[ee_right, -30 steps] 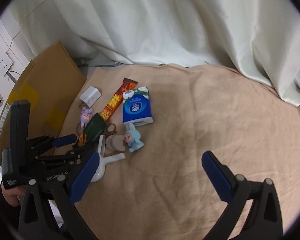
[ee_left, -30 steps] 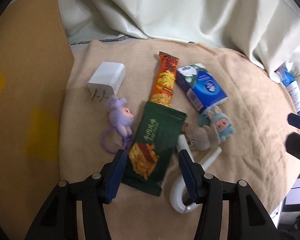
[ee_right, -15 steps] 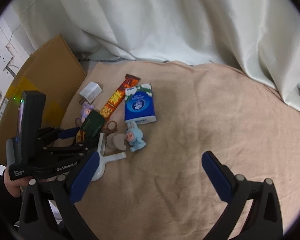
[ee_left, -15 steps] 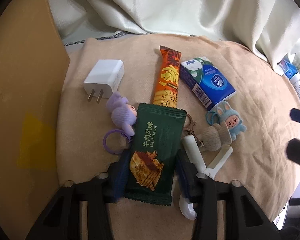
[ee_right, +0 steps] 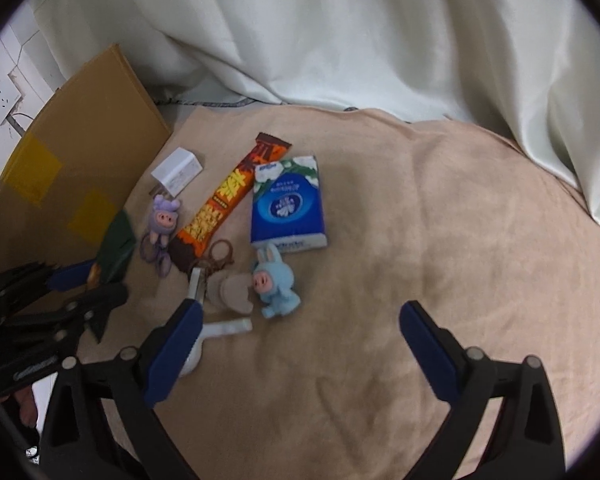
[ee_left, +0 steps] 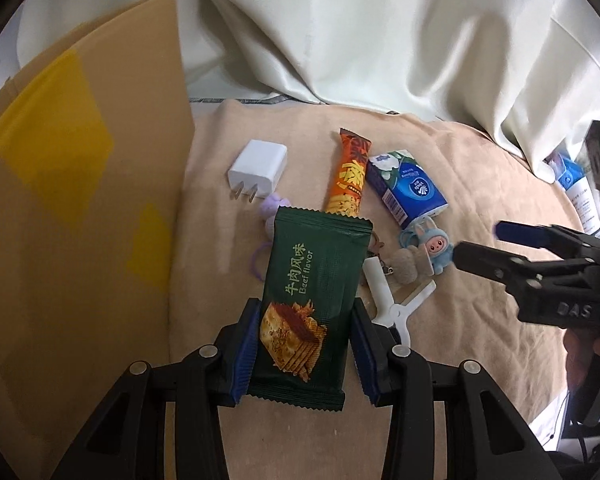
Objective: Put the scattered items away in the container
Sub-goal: 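Grasp the green beef-flavour packet with the left gripper, then grasp the light-blue plush bunny keychain with the right gripper while left holds packet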
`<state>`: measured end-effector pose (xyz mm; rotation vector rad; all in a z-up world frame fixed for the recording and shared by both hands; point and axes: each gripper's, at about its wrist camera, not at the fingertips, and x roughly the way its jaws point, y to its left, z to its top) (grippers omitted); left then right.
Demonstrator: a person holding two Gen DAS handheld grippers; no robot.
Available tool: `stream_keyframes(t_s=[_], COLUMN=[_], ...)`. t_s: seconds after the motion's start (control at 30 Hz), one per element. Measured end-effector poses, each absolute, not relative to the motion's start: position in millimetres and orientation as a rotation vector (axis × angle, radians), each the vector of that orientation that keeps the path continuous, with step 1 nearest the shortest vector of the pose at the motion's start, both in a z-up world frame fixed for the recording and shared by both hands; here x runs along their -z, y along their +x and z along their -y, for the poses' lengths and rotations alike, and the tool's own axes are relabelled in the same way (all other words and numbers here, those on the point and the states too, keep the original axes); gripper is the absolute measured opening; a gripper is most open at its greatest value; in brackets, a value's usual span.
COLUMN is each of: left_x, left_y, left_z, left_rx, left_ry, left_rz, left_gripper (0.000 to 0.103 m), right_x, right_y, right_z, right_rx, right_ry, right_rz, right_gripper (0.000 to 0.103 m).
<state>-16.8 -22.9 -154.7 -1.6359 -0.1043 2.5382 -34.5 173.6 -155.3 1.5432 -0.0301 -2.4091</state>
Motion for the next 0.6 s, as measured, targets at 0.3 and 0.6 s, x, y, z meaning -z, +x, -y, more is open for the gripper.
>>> stream_keyframes(t_s=[0.3, 0.6], left_x=[157, 159], left_y=[-13, -16], left_z=[30, 32], left_rx=[-2.547, -2.546], left_ry=[-1.651, -1.658], left_rz=[0.143, 0.155], left_gripper=[0.044, 0.044], right_x=[169, 190], right_y=[-50, -61], right_z=[-166, -155], right_rx=[2.374, 2.33], right_ry=[1.547, 1.605], right_rz=[0.045, -0.01], right_gripper=[0.066, 0.063])
